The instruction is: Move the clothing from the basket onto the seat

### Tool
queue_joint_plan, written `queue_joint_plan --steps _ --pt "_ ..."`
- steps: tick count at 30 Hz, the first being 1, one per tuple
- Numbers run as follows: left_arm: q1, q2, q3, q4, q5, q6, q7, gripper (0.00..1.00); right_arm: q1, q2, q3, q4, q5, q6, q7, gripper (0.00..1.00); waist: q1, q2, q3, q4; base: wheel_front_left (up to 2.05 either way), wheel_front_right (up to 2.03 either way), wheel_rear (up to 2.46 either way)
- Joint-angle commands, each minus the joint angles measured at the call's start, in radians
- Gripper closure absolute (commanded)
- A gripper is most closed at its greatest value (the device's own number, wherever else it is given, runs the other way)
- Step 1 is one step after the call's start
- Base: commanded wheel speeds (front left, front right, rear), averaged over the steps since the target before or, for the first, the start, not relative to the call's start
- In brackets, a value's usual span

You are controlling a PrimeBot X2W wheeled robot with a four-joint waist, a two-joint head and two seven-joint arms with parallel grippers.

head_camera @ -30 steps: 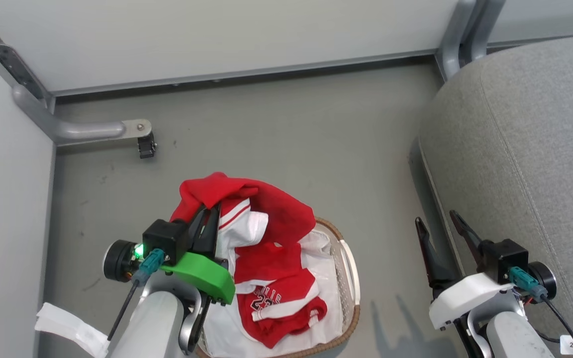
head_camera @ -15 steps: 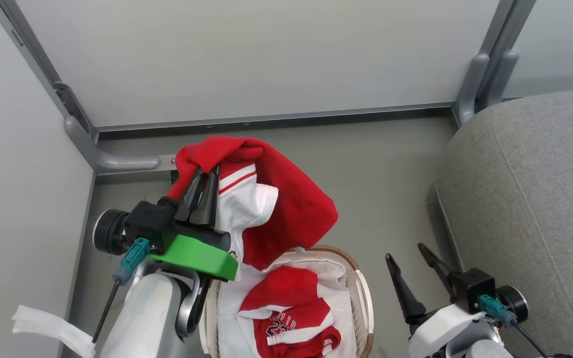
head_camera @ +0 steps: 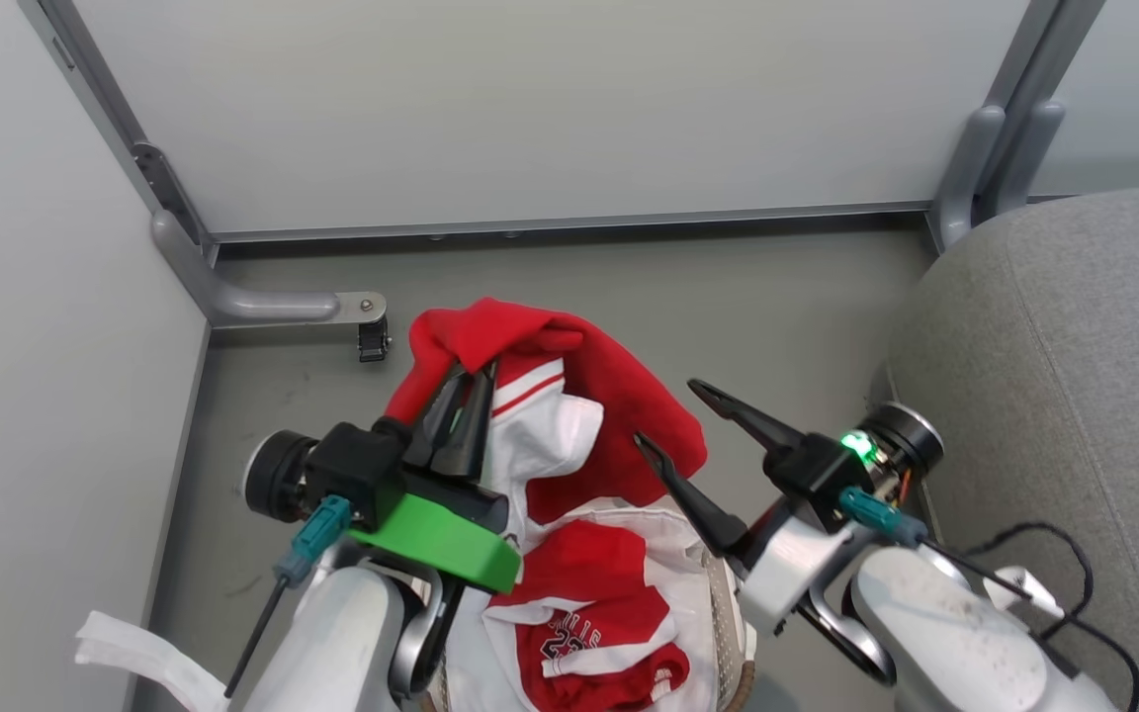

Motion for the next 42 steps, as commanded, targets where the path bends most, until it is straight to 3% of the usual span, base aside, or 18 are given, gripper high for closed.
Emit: queue_joint_plan --steps 1,13,15,16,22,23,24,25,42 --pt "0.006 0.003 -0.011 -0.005 -0.008 -0.003 -0.001 1.00 -0.040 -0.014 0.024 0.018 0.010 -0.001 -0.005 0.00 0.0001 0.0000 0.003 0.009 0.00 0.00 0.00" --pt "-0.017 0.003 -0.130 -0.016 -0.043 -0.003 -0.001 1.00 -0.180 0.048 0.147 0.199 0.022 -0.001 -0.005 0.00 0.0001 0.0000 0.006 0.076 0.00 0.00 0.00" --pt "-0.018 0.003 -0.141 -0.017 -0.051 -0.003 -0.001 1.00 -0.175 0.067 0.165 0.224 0.046 -0.001 -0.005 0.80 0.0001 0.0000 0.005 0.085 0.00 0.00 0.00" --pt "-0.017 0.003 -0.143 -0.016 -0.055 -0.003 -0.001 1.00 -0.168 0.073 0.174 0.232 0.057 -0.001 -0.005 1.00 0.0001 0.0000 0.005 0.087 0.00 0.00 0.00" --pt "0.000 0.002 -0.126 -0.014 -0.050 0.005 -0.001 1.00 -0.101 0.084 0.171 0.236 0.110 -0.001 -0.005 1.00 0.0001 0.0000 0.006 0.072 0.00 0.00 0.00" --pt "0.008 0.002 -0.116 -0.013 -0.043 0.009 -0.001 0.59 -0.075 0.083 0.151 0.220 0.119 -0.001 -0.004 1.00 0.0001 0.0000 0.008 0.052 0.00 0.00 0.00" --pt "0.013 0.002 -0.111 -0.010 -0.042 0.011 -0.001 0.42 -0.059 0.082 0.136 0.209 0.120 -0.001 -0.003 1.00 0.0001 0.0000 0.009 0.036 0.00 0.00 0.00" --pt "0.016 0.002 -0.103 -0.008 -0.040 0.012 -0.001 0.00 -0.048 0.082 0.125 0.199 0.120 -0.001 -0.003 1.00 0.0001 0.0000 0.010 0.021 0.00 0.00 0.00" --pt "0.010 0.003 -0.067 0.039 0.006 0.002 -0.001 0.00 0.117 0.099 -0.166 0.004 0.110 -0.001 -0.004 1.00 0.0001 0.0000 0.069 -0.360 0.00 0.00 0.00"
